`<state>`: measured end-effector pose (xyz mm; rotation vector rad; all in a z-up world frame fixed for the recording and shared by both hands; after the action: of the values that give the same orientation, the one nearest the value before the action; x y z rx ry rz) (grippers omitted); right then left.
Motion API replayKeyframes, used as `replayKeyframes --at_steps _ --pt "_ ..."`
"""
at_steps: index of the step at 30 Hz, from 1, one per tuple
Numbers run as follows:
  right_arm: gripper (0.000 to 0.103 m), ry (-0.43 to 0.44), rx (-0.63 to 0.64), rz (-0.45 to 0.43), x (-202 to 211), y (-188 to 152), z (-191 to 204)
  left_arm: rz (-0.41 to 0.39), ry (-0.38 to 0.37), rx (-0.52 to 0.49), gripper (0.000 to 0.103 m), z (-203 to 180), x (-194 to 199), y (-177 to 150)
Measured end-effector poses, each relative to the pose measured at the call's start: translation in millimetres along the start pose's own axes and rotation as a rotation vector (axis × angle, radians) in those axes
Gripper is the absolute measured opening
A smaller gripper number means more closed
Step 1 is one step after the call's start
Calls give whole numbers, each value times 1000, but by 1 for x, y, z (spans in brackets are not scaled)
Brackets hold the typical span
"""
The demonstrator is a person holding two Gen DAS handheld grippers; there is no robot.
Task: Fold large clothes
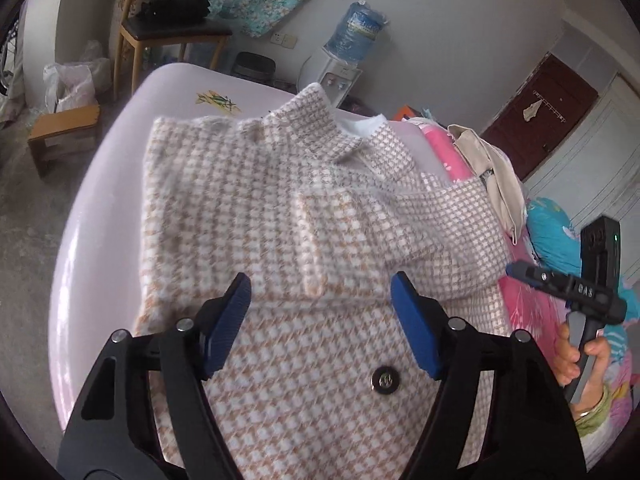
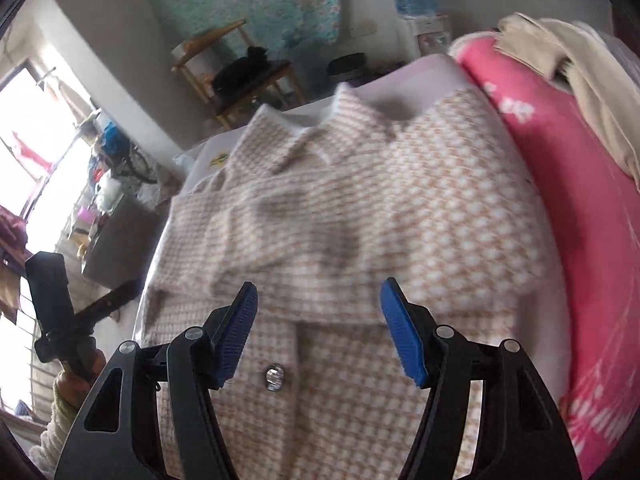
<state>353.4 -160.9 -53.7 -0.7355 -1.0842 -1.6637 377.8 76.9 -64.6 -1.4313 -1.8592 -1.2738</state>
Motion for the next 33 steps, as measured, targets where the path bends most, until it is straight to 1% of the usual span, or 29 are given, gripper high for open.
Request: replayKeyframes --at_steps 2,3,4,5,6,8,9,10,11,13,14,15,17,18,19,20,22,25,27,28,29,31,33 --pt "63 26 -52 -10 5 -14 -22 60 -9 32 60 -1 -28 15" --pt "63 36 -70 -12 6 -21 -29 103 -15 50 60 -1 -43 20" --pt "63 44 -83 -8 4 -27 -36 163 -19 69 58 0 -59 25" --pt "63 50 -92 -2 1 -32 -41 208 -32 89 49 1 -72 29" --pt "63 51 -98 3 -2 -34 -43 230 -35 108 44 2 -80 32" --pt "63 59 -105 8 -4 -41 -48 234 -12 100 26 -2 -86 38" --pt "63 72 -109 9 -5 -43 -50 240 0 82 21 -6 -87 40" --pt "63 83 -115 8 -4 -43 -52 240 6 66 13 -10 -87 41" --pt "63 85 -117 5 -5 -42 -54 231 9 52 11 -14 -84 43" --pt "63 66 -117 -11 -3 -37 -59 180 36 7 11 -25 -67 50" --pt "63 54 -114 -20 0 -34 -61 139 48 -21 10 -34 -54 55" --pt "63 45 -110 -29 2 -33 -63 81 66 -53 10 -42 -37 60" --pt "63 37 -99 -49 7 -30 -64 -16 135 -97 10 -47 -9 70" --pt "63 34 -95 -54 8 -29 -65 -51 182 -99 10 -44 0 73" --pt "63 28 -95 -57 9 -28 -66 -70 220 -92 11 -38 4 75" --pt "63 22 -94 -56 8 -27 -68 -65 245 -82 11 -30 1 76" --pt "63 0 -88 -51 5 -25 -70 -9 270 -45 11 -11 -20 72" --pt "63 -53 -60 -56 5 -17 -67 59 327 -21 12 21 -44 58" --pt "63 -85 -26 -74 10 -9 -59 64 336 -6 12 33 -49 52" --pt "61 -103 -1 -84 13 -4 -54 50 343 -10 12 34 -49 50" --pt "55 -122 21 -93 15 1 -49 38 349 -18 12 34 -49 51" --pt "48 -155 70 -103 15 14 -38 35 367 -34 12 34 -49 52" --pt "43 -163 110 -105 7 27 -27 34 378 -45 12 34 -50 53"
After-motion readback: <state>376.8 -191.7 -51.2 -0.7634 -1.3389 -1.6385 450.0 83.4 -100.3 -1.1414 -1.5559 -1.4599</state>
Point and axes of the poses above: each gripper's, at about its wrist camera, not at the fingertips, and x roughly against the way its jaws point, z to its left, y to its top, the point moved 8 cm from there along -x, roughly the way its jaws point, and after that the axes turned 13 degrees about z, right-handed, at the moved point
